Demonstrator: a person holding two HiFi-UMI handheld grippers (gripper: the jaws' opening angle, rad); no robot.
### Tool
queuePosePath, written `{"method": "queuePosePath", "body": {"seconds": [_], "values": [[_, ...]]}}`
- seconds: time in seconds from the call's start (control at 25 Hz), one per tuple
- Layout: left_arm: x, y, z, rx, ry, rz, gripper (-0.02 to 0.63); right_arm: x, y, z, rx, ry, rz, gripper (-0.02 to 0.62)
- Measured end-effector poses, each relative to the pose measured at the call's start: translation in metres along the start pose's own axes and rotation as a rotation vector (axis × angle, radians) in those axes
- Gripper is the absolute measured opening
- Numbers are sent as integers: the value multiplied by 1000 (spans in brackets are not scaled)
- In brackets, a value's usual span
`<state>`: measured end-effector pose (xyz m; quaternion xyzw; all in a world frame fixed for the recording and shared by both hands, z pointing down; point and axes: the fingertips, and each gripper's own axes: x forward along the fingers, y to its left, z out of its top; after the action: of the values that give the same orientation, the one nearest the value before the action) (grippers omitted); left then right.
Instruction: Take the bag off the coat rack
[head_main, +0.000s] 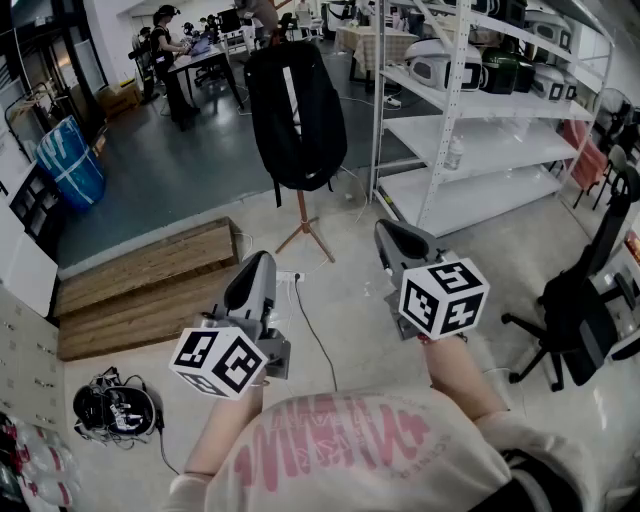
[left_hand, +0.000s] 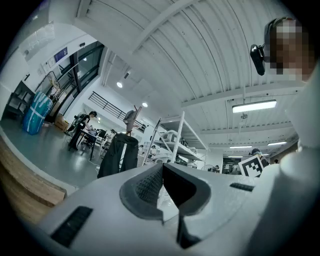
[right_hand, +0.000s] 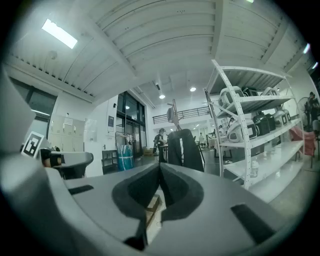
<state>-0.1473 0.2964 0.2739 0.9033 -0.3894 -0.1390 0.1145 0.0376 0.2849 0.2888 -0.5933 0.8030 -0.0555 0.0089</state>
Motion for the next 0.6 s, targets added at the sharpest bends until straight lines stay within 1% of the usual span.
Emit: {"method": "queuePosePath", "body": {"seconds": [0.36, 0.6], "values": [[6, 0, -6, -2, 0, 11, 3, 2, -8, -4, -4, 9, 3, 6], [17, -2, -15, -13, 4, 19, 3, 5, -23, -13, 2, 34, 5, 6]]}}
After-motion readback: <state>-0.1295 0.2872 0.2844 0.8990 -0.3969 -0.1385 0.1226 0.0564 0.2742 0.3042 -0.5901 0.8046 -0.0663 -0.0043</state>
